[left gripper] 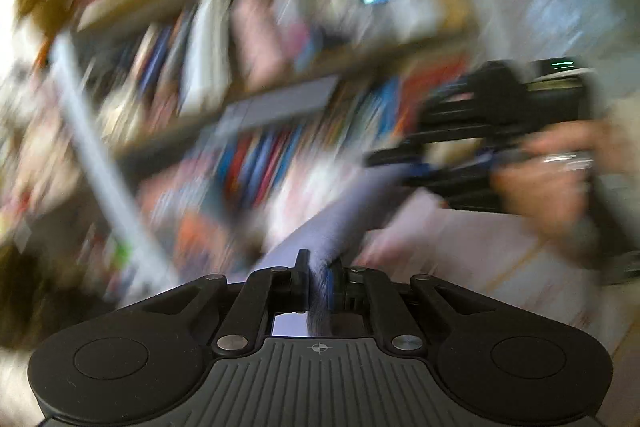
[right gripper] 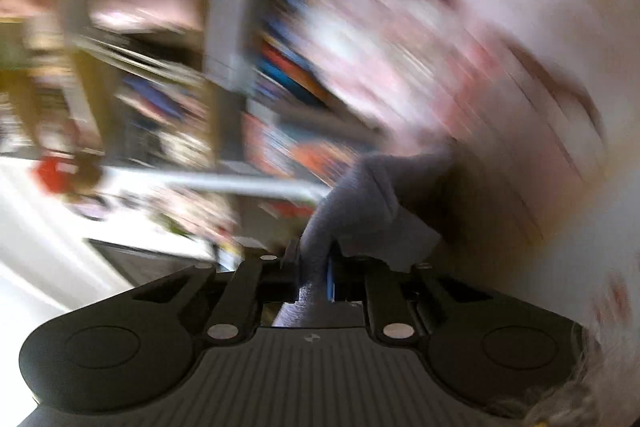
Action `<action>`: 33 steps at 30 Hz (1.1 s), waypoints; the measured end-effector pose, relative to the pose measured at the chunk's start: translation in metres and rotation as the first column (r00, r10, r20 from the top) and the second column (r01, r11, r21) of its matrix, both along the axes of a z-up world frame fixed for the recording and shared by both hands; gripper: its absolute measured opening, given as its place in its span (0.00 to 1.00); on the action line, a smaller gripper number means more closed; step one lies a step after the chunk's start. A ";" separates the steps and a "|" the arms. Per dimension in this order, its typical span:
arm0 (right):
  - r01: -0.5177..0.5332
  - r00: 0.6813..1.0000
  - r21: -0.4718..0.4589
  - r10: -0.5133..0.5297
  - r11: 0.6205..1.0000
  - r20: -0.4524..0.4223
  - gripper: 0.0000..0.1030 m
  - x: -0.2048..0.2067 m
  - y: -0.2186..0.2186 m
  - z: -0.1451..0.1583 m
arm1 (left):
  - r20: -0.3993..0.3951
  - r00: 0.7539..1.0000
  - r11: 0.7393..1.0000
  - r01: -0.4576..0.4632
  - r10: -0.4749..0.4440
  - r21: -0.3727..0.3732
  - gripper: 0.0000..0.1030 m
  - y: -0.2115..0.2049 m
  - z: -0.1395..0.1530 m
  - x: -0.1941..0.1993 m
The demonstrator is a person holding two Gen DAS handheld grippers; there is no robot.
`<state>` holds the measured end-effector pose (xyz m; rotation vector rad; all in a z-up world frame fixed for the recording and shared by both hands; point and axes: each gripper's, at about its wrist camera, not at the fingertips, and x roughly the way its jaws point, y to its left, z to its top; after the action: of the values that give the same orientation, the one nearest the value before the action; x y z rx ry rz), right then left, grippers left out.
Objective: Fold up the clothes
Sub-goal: 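Lift the sweater with both grippers and shake it open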
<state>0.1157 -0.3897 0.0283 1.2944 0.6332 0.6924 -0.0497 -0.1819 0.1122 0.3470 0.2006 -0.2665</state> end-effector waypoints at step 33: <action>-0.183 0.951 -0.765 0.310 0.618 0.023 0.48 0.065 0.206 0.015 | -0.585 0.794 0.906 -0.357 0.165 -0.229 0.09 0.192 -0.136 0.114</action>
<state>0.1810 -0.1839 0.0432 0.3549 0.8644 0.6347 0.0645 0.0098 -0.0238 -0.1092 0.7705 -0.1093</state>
